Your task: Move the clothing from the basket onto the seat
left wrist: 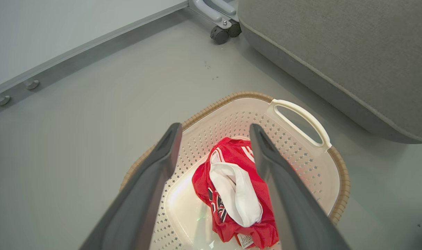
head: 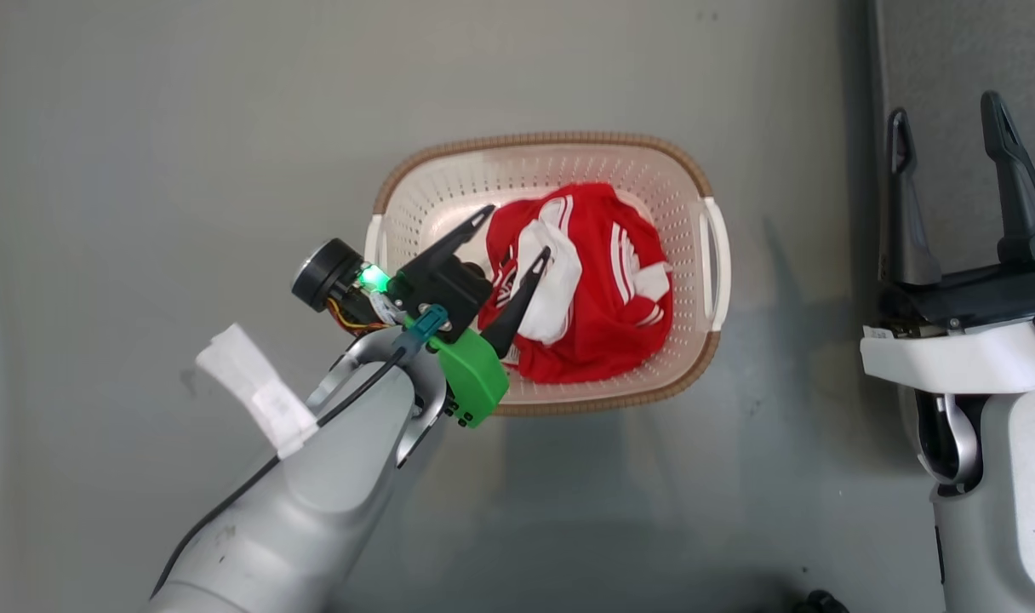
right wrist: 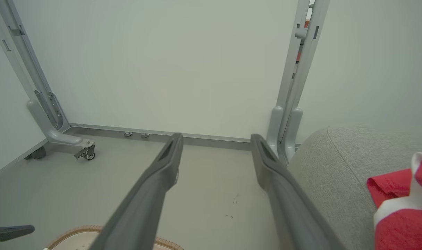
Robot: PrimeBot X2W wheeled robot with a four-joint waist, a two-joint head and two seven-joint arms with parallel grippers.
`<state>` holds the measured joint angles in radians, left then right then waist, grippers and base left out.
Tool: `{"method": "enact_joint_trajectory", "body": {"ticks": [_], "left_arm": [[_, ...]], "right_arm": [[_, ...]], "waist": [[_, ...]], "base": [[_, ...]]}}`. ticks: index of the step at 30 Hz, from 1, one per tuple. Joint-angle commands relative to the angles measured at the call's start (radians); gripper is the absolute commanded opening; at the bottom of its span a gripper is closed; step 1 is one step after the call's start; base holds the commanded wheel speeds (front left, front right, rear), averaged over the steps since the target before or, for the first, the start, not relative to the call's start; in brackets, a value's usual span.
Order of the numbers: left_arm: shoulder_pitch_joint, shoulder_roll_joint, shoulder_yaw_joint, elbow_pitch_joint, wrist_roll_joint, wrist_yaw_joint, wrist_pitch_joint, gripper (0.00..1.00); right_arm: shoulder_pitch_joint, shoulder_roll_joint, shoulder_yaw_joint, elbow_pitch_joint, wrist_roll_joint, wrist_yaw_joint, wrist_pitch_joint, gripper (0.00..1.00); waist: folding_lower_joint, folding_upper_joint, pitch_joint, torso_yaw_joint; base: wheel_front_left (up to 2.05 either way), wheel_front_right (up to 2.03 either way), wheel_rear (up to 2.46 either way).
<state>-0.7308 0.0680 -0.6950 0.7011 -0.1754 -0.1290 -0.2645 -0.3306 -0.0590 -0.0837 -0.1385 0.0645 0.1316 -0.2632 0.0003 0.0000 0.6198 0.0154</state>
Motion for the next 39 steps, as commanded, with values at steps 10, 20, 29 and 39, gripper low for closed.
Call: {"method": "enact_joint_trajectory", "body": {"ticks": [10,20,29,39], "left_arm": [[-0.212,-0.016,-0.193,0.245,-0.12,-0.002,0.042,1.0],[-0.351,-0.014,-0.347,0.302,-0.273,-0.002,0.151,1.0],[-0.437,-0.015,-0.412,0.386,-0.366,-0.002,0.183,1.0],[-0.478,-0.015,-0.456,0.445,-0.444,-0.002,0.173,1.0]], "right_arm": [[-0.055,0.005,0.033,-0.046,-0.017,-0.002,-0.002,1.0],[-0.084,0.008,0.035,-0.07,-0.001,-0.002,-0.002,1.0],[-0.115,0.008,0.052,-0.099,0.029,-0.002,-0.002,1.0],[-0.129,0.008,0.059,-0.132,0.023,-0.002,-0.002,1.0]], "waist": [[-0.0003,0.0,0.257,-0.085],[-0.0003,0.0,0.352,-0.114],[-0.0003,0.0,0.418,-0.141],[-0.0003,0.0,0.476,-0.16]], "base": [[0.0,0.0,0.0],[0.0,0.0,0.0],[0.0,0.0,0.0],[0.0,0.0,0.0]]}}
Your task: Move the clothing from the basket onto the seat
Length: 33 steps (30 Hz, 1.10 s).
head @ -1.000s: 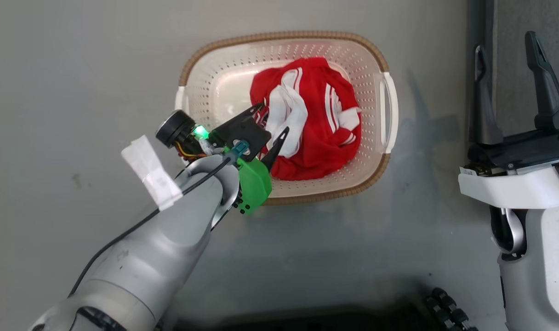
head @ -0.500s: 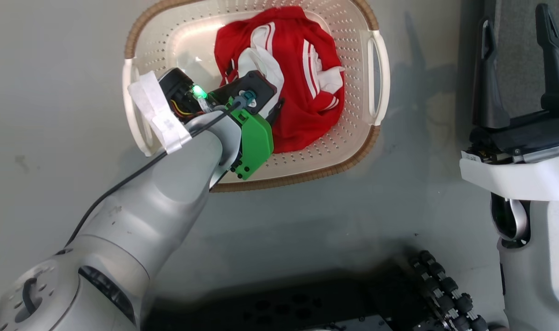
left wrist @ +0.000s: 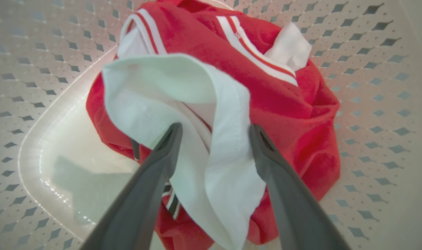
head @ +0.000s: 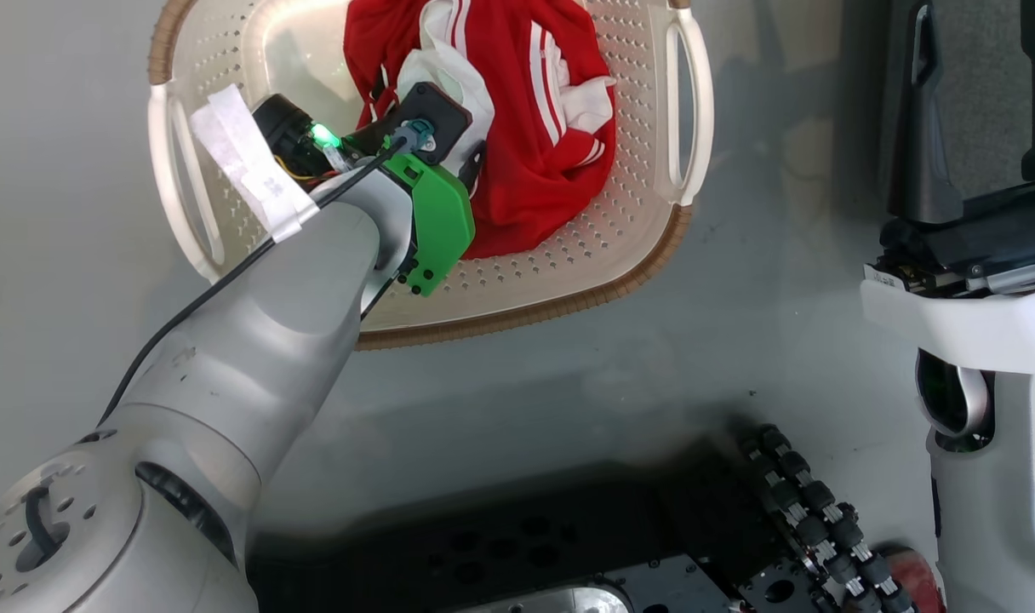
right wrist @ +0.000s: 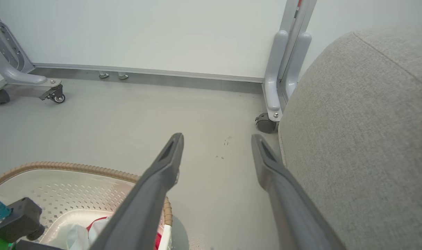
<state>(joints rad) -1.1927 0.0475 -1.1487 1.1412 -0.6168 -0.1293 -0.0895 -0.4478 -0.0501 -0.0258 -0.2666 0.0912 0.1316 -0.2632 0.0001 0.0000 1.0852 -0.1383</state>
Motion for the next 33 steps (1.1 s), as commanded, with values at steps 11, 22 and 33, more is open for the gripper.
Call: {"method": "enact_joint_trajectory", "body": {"ticks": [11,22,33], "left_arm": [[-0.026,0.005,-0.074,0.02,-0.046,-0.002,-0.016,0.96],[-0.046,0.006,-0.1,0.058,-0.051,-0.002,-0.11,0.0],[0.045,0.004,-0.027,-0.04,-0.088,0.019,-0.177,0.0]], "right_arm": [[0.011,-0.001,0.01,-0.016,-0.007,-0.002,-0.002,1.0],[0.0,-0.001,-0.004,-0.007,0.004,-0.002,-0.002,1.0],[-0.002,-0.002,-0.013,0.052,0.001,-0.002,-0.002,1.0]], "waist": [[-0.0001,0.0,0.024,-0.015],[-0.0001,0.0,0.016,-0.022],[-0.0001,0.0,-0.164,0.021]], "base": [[0.0,0.0,0.0],[0.0,0.0,0.0],[0.0,0.0,0.0]]}}
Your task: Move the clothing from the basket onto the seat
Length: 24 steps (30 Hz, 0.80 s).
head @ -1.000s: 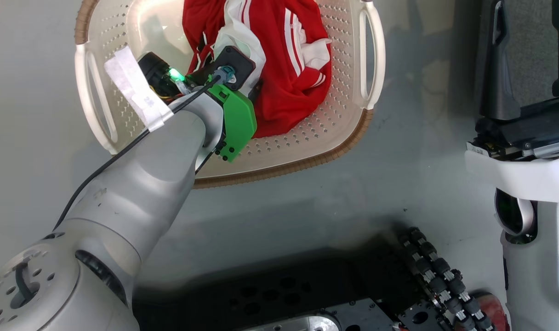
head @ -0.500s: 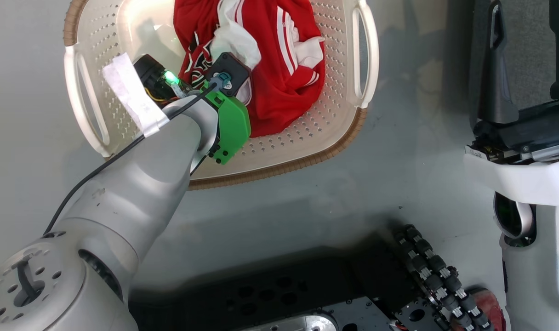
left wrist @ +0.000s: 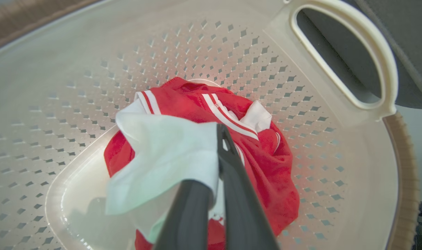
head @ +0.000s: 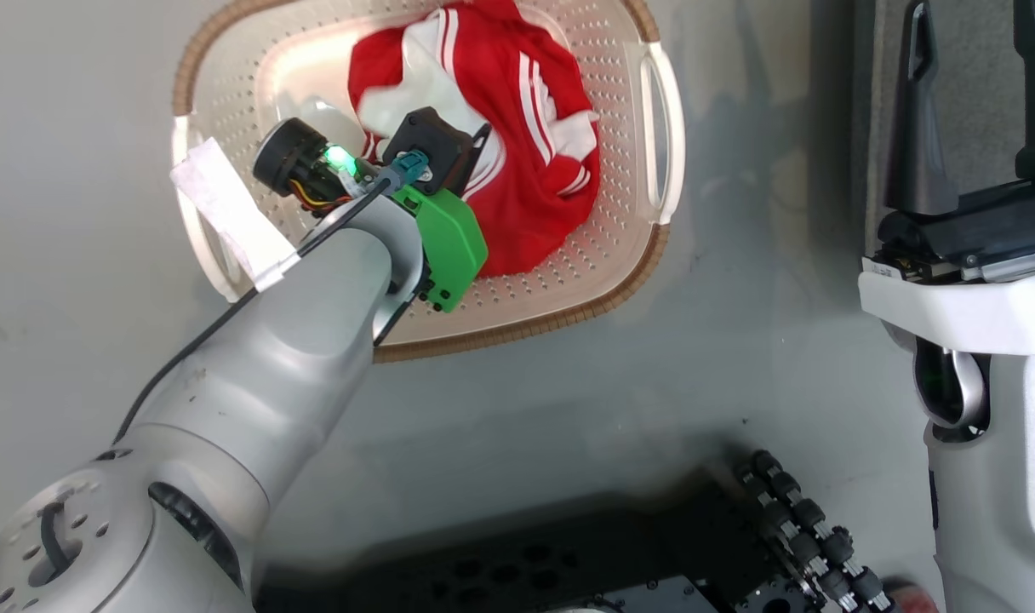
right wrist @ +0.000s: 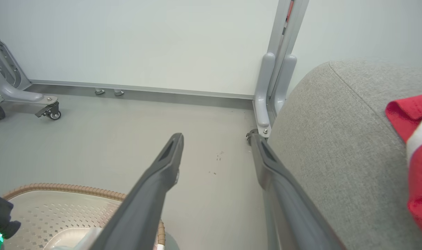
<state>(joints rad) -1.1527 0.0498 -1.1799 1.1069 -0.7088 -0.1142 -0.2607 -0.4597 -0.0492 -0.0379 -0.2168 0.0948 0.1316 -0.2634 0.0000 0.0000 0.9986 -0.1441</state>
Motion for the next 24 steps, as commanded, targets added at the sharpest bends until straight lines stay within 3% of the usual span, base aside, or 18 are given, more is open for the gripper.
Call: {"method": "enact_joint_trajectory", "body": {"ticks": [1,11,24], "left_arm": [[0.025,0.002,0.024,-0.029,0.009,0.01,-0.005,0.0],[0.264,0.043,0.207,-0.249,0.132,0.03,-0.004,0.0],[0.563,0.035,0.443,-0.53,0.311,0.041,-0.004,0.0]], "right_arm": [[0.015,-0.003,0.0,0.006,-0.003,-0.002,-0.002,1.0],[0.096,-0.003,0.026,0.068,-0.005,-0.002,-0.002,1.0],[0.284,-0.003,0.063,0.158,0.013,-0.002,-0.002,1.0]], "waist": [[0.0,0.0,-0.1,0.03],[0.0,0.0,-0.38,0.053],[0.0,0.0,-0.729,0.073]], "base": [[0.0,0.0,0.0],[0.0,0.0,0.0],[0.0,0.0,0.0]]}}
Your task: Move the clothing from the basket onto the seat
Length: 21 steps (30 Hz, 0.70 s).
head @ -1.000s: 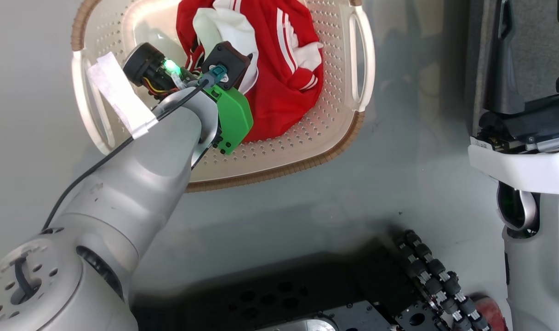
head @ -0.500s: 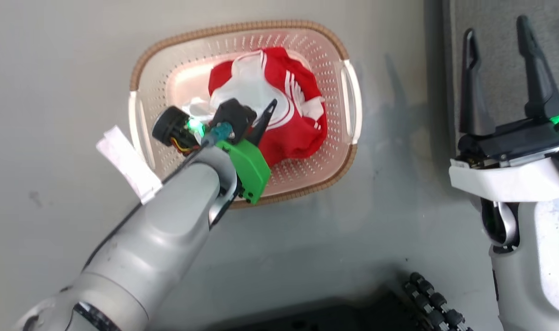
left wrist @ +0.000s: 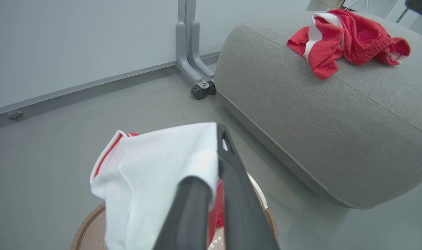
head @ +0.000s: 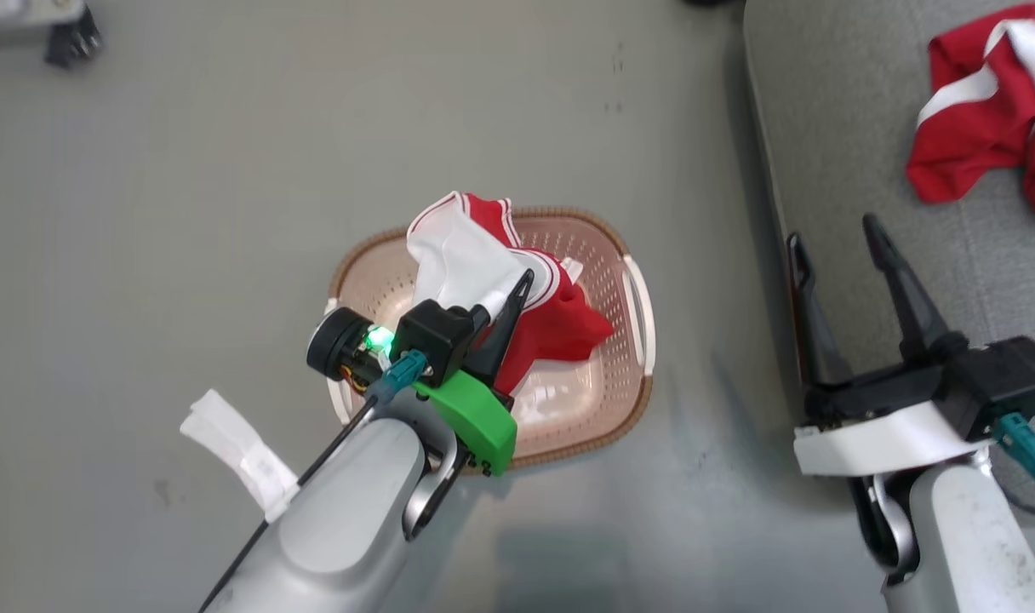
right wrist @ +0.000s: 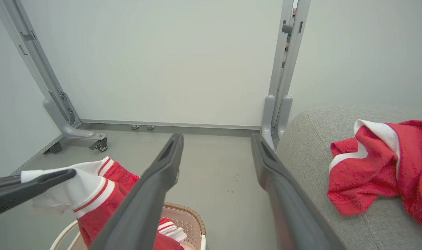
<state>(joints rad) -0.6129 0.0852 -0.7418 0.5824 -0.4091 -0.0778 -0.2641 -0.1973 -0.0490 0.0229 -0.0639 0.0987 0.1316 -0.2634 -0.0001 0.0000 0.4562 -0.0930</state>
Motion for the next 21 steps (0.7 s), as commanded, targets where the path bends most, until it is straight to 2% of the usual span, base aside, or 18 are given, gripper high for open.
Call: {"method": "enact_joint_trajectory", "body": {"ticks": [1,12,21], "left_arm": [[0.039,-0.001,0.017,-0.022,0.021,0.005,0.0,0.0],[0.189,-0.02,0.147,-0.19,0.096,0.011,0.0,0.0],[0.195,-0.023,0.187,-0.299,0.146,-0.005,0.0,0.0]], "right_arm": [[0.033,-0.003,0.006,0.011,0.01,-0.002,-0.002,1.0],[0.172,-0.003,0.061,0.073,0.032,-0.002,-0.002,1.0],[0.223,-0.003,0.104,0.091,0.041,-0.002,-0.002,1.0]], "waist": [[0.0001,0.0,-0.206,0.022],[0.0001,0.0,-0.414,0.011],[0.0001,0.0,-0.482,0.01]], "base": [[0.0,0.0,0.0],[0.0,0.0,0.0],[0.0,0.0,0.0]]}}
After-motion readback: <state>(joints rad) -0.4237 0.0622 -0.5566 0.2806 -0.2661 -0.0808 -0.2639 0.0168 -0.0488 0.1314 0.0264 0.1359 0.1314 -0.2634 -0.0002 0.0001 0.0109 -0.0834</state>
